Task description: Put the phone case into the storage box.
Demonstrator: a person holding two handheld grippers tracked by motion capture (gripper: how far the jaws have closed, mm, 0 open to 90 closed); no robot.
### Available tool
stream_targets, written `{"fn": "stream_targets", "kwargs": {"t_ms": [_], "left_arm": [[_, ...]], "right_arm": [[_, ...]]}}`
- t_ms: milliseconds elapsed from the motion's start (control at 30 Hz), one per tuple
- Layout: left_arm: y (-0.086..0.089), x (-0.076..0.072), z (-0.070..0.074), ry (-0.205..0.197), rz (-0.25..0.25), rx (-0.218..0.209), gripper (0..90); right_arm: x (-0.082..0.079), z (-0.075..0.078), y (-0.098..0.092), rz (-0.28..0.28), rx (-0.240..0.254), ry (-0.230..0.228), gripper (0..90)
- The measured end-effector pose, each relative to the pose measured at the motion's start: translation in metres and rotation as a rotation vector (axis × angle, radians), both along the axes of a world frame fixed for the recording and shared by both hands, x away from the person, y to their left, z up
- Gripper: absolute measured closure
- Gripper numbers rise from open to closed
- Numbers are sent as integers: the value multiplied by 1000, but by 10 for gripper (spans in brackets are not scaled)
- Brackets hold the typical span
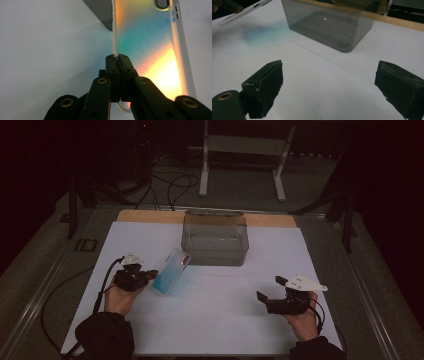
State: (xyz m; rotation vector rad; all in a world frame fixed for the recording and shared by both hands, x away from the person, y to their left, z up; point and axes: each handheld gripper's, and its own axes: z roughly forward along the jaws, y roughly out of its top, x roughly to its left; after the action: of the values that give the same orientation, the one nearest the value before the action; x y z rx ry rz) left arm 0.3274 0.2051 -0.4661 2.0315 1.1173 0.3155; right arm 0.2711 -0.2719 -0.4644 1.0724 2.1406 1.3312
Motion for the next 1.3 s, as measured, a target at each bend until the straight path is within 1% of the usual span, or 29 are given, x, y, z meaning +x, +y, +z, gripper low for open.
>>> {"fn": "stream_targets", "kwargs": {"t_ms": [133, 233, 333, 433, 467, 500, 533, 567, 600, 700, 767, 800, 900, 933, 1033, 1067, 1133, 1200, 1300], "left_arm": [[-5, -1, 5, -20, -4, -14, 889], [-7, -1, 7, -27, -6, -15, 889], [-13, -1, 11, -47, -4, -22, 889], [-15, 0, 12, -55, -5, -27, 889], [-18, 0, 13, -65, -4, -32, 889], [-18, 0, 13, -65, -4, -32, 889], [-20, 0, 13, -72, -2, -44, 889], [-20, 0, 13, -72, -2, -44, 889], [-22, 0, 14, -84, 0, -49, 889], [-25, -1, 15, -94, 1, -57, 889], [-25, -1, 15, -94, 1, -57, 889], [-29, -1, 16, -106, 3, -58, 889], [-31, -1, 16, -116, 6, -63, 889], [-34, -1, 17, -122, 6, -68, 889], [-36, -1, 17, -127, 6, -70, 889], [-40, -1, 18, -135, 2, -65, 889], [-42, 0, 19, -135, -1, -69, 889], [-47, 0, 19, -138, -13, -62, 889], [-55, 1, 20, -145, -27, -59, 889]], "right_arm": [[4, 3, 4, -3, 10, 5, 80], [5, 5, 6, 2, 16, 4, 80], [10, 6, 13, 15, 24, 15, 80], [12, 7, 16, 18, 29, 20, 80], [13, 7, 17, 22, 37, 22, 80], [14, 7, 18, 19, 46, 29, 80], [15, 7, 19, 20, 52, 30, 80], [15, 7, 19, 20, 52, 30, 80], [17, 8, 21, 22, 59, 35, 80], [19, 10, 24, 27, 65, 38, 80], [20, 11, 25, 29, 67, 38, 80], [21, 12, 27, 32, 76, 33, 80], [22, 14, 29, 35, 82, 38, 80], [23, 15, 32, 40, 92, 38, 80], [24, 16, 33, 43, 94, 40, 80], [27, 19, 37, 54, 106, 41, 79], [27, 20, 38, 56, 106, 41, 80], [29, 23, 43, 66, 117, 24, 80], [31, 24, 46, 69, 127, 26, 80]]}}
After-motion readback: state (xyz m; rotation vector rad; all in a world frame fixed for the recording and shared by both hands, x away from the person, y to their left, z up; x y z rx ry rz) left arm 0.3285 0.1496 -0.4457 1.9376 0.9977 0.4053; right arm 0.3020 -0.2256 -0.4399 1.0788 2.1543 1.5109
